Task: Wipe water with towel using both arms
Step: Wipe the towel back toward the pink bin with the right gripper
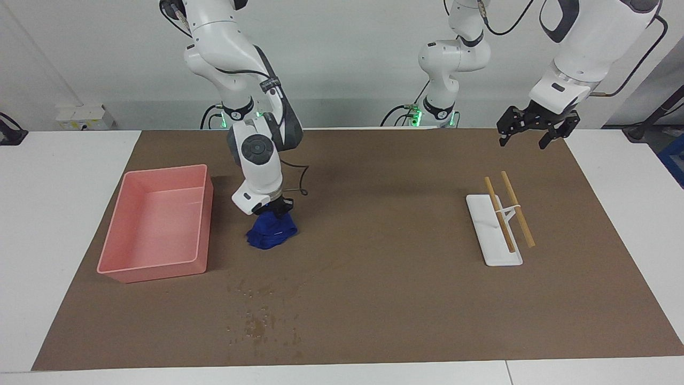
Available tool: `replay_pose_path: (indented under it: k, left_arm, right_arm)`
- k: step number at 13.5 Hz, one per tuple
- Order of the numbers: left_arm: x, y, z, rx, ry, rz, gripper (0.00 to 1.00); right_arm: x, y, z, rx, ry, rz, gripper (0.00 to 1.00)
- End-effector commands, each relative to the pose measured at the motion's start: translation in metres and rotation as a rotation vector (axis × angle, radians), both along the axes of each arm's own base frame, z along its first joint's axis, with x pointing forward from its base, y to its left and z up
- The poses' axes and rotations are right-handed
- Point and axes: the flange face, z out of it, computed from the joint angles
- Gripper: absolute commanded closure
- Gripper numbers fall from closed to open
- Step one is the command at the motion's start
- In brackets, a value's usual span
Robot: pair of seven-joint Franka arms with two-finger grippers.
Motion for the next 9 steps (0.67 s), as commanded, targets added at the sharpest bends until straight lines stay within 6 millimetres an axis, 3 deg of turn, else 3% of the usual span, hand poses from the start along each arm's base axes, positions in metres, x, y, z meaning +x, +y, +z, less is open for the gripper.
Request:
replay_pose_path:
  k: [1,7,9]
  left_arm:
    - [-0.009,0.001,-0.001,0.003,-0.013,0.014,0.0]
    - [-0.009,-0.001,-0.001,0.003,-0.015,0.012,0.0]
    - [-0.008,0.0,-0.002,0.003,-0.013,0.014,0.0]
  right_arm:
    - [-0.026,0.032,-0.009,0.116,0.099,-0.213,1.0]
    - [-0.042,0.022,-0.006,0.127,0.302,-0.416,1.0]
    - [-0.055,0.021,-0.007,0.108,0.348,-0.398,1.0]
